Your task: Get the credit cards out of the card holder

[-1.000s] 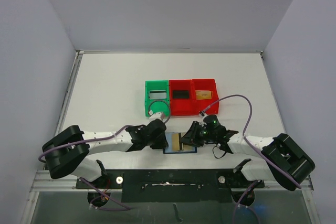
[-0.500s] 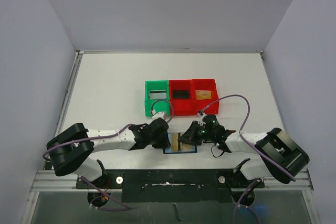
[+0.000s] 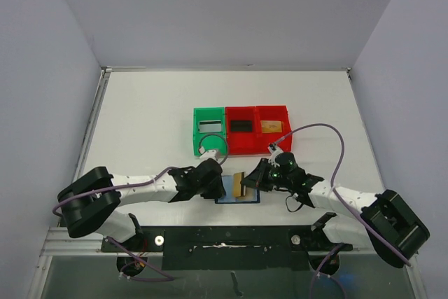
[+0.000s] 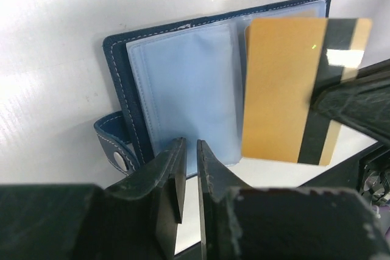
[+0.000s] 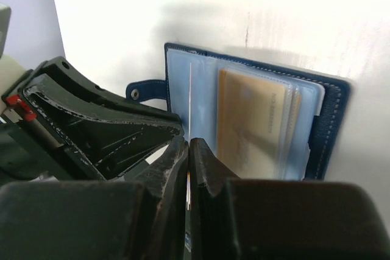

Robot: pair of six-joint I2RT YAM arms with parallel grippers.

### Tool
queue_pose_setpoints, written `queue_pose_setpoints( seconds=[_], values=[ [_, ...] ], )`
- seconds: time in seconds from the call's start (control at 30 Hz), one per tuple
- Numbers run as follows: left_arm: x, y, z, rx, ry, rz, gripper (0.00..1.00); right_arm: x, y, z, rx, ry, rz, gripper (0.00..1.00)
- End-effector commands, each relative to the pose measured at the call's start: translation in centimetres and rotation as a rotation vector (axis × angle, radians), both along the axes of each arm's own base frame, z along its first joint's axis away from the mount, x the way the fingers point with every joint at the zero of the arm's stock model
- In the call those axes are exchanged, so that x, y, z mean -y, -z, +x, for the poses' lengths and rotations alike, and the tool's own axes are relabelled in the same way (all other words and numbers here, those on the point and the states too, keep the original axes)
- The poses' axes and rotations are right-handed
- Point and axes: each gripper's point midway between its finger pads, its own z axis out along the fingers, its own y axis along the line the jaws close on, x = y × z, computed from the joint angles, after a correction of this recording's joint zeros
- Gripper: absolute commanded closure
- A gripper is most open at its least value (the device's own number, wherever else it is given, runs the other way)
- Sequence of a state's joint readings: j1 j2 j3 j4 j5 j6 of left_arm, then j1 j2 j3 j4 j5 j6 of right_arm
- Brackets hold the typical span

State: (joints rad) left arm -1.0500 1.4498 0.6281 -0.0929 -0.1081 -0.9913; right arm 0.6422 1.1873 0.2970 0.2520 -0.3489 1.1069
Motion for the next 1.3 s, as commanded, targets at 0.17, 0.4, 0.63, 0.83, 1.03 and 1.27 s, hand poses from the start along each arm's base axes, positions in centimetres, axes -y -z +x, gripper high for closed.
queue_pose_setpoints(
  seconds=[0.17, 0.4, 0.63, 0.83, 1.03, 1.27],
  values=[
    [-0.5, -2.7, 1.7, 0.103, -0.084, -0.072, 0.82, 0.8, -3.5, 2.2, 0.250, 0.088, -0.082, 1.00],
    [-1.9, -5.1, 2.2, 0.169, -0.132, -0.103, 0.73, 2.2, -6.1, 3.2, 0.449, 0.128, -0.133, 1.00],
    [-2.9, -6.5, 2.2, 0.197, -0.161, -0.138, 0.67, 4.1, -10.6, 3.9, 0.745, 0.163, -0.196, 1.00],
    [-3.2, -7.3, 2.3, 0.213, -0.172, -0.154, 0.62, 5.2, -12.6, 3.8, 0.986, 0.077, -0.333, 1.00],
    [-3.4, -7.5, 2.3, 0.217, -0.174, -0.155, 0.57, 5.2, -11.9, 3.0, 1.091, -0.091, -0.454, 1.00],
    [-3.7, -7.5, 2.4, 0.212, -0.169, -0.147, 0.49, 5.8, -11.6, 3.1, 1.101, -0.098, -0.500, 1.00]
  ],
)
